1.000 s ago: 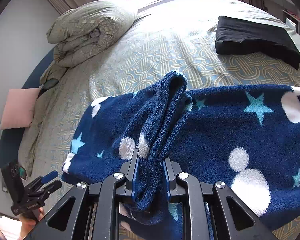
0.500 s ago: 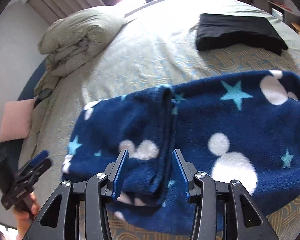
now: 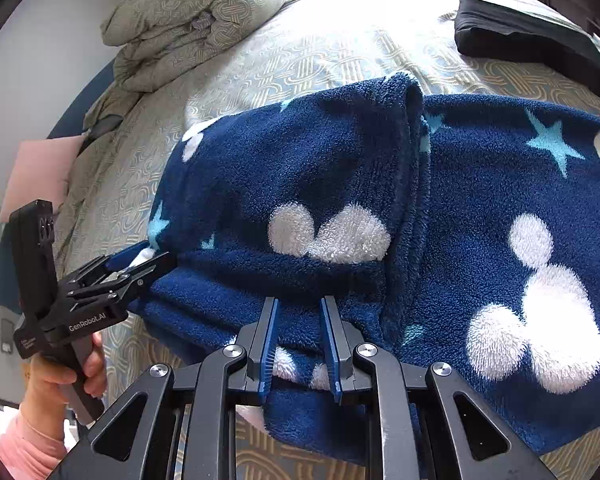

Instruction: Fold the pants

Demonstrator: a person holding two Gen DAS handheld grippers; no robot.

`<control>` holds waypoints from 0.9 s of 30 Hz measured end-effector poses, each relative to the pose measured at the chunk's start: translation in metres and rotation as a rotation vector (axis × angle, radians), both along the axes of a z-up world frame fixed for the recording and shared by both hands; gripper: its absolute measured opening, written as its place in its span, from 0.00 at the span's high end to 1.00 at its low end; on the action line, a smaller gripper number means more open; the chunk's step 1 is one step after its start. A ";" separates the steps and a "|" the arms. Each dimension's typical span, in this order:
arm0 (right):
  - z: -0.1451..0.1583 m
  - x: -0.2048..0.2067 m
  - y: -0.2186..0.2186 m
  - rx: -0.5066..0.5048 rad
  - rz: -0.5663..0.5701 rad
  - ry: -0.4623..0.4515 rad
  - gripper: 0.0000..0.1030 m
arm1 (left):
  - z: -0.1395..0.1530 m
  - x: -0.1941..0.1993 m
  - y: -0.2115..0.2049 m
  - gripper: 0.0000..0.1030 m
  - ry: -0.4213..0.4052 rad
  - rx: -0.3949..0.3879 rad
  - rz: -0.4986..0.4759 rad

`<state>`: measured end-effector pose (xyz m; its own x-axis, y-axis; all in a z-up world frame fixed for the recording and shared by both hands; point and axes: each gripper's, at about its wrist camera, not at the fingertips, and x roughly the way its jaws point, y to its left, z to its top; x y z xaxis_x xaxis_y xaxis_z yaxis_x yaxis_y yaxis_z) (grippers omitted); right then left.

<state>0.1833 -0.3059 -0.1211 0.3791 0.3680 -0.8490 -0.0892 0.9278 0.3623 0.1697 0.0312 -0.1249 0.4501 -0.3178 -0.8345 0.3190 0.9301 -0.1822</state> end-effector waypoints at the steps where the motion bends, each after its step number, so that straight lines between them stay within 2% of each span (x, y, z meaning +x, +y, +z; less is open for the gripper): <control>1: 0.001 0.000 0.000 0.003 -0.004 0.001 0.81 | 0.002 -0.002 -0.001 0.23 -0.005 0.011 0.000; 5: 0.011 -0.005 -0.008 0.033 -0.022 -0.026 0.78 | 0.011 -0.005 -0.005 0.23 -0.019 0.042 -0.002; 9: 0.027 -0.027 -0.037 0.022 -0.087 -0.086 0.78 | 0.017 -0.004 -0.007 0.23 -0.024 0.050 0.003; 14: 0.032 -0.049 -0.096 0.032 -0.278 -0.094 0.73 | 0.025 -0.006 -0.013 0.23 -0.031 0.041 0.003; 18: 0.024 -0.077 -0.152 0.053 -0.464 -0.073 0.72 | 0.034 -0.008 -0.023 0.23 -0.051 0.058 -0.001; 23: 0.015 -0.107 -0.202 -0.095 -0.635 -0.024 0.60 | 0.044 -0.008 -0.035 0.20 -0.050 0.032 0.002; 25: 0.009 -0.119 -0.218 -0.080 -0.677 -0.012 0.49 | 0.045 -0.007 -0.042 0.20 -0.049 0.036 0.002; 27: -0.003 -0.128 -0.234 -0.017 -0.728 0.004 0.39 | 0.045 -0.006 -0.049 0.20 -0.041 0.045 -0.004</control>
<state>0.0550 -0.5401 -0.1238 0.5198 0.0108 -0.8542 0.5541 0.7567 0.3468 0.1638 -0.0181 -0.0803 0.4829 -0.2819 -0.8291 0.3287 0.9359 -0.1268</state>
